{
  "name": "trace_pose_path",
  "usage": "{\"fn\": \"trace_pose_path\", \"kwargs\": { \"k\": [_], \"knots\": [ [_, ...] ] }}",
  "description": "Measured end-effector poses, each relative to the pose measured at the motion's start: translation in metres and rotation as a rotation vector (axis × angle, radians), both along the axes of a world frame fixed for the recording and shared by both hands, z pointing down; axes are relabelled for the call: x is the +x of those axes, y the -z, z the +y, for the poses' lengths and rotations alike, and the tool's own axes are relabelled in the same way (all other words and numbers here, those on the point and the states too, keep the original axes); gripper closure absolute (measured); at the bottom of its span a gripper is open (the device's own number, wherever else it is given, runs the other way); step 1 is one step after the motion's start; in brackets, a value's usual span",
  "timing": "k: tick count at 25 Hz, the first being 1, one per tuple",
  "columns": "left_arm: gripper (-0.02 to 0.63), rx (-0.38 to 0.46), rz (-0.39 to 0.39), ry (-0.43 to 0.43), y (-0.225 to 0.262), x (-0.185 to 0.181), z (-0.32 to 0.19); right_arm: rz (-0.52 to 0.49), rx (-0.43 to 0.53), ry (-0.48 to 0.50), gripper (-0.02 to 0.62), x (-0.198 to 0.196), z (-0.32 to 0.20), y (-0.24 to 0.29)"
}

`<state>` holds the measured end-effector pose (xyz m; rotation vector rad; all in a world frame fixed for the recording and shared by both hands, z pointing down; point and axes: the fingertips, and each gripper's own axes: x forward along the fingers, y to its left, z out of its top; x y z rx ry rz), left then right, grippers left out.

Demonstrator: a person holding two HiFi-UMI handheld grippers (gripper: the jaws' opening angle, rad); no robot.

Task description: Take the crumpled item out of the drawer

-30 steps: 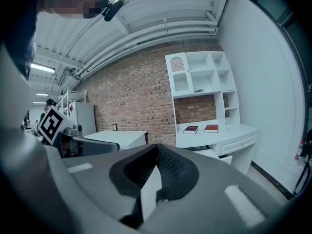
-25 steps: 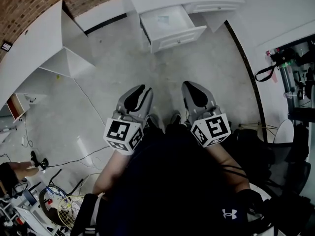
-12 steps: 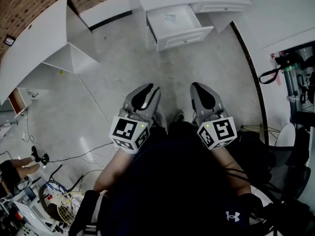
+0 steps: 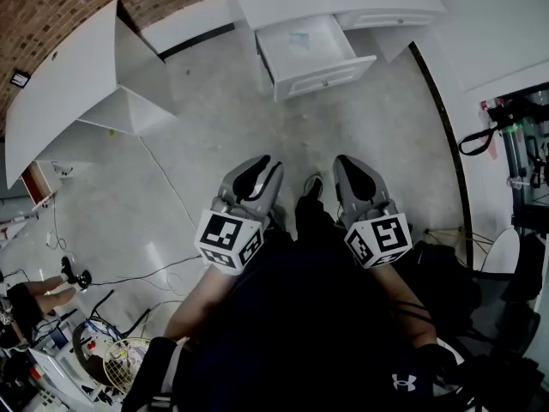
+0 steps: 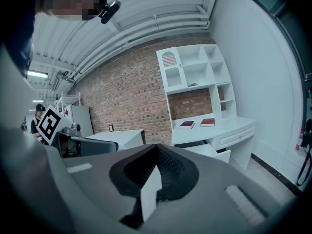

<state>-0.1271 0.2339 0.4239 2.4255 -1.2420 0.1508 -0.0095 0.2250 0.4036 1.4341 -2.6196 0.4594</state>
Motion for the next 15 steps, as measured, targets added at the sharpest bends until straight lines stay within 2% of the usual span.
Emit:
{"fn": "trace_pose_path", "kwargs": {
  "k": [5, 15],
  "knots": [
    [0.503, 0.000, -0.028, 0.036, 0.002, 0.015, -0.040, -0.024, 0.009, 0.038, 0.592, 0.015, -0.048, 0.003],
    [0.503, -0.010, -0.091, 0.069, -0.001, 0.070, -0.118, -0.083, -0.014, 0.088, 0.592, 0.061, -0.137, -0.004]
  ]
}}
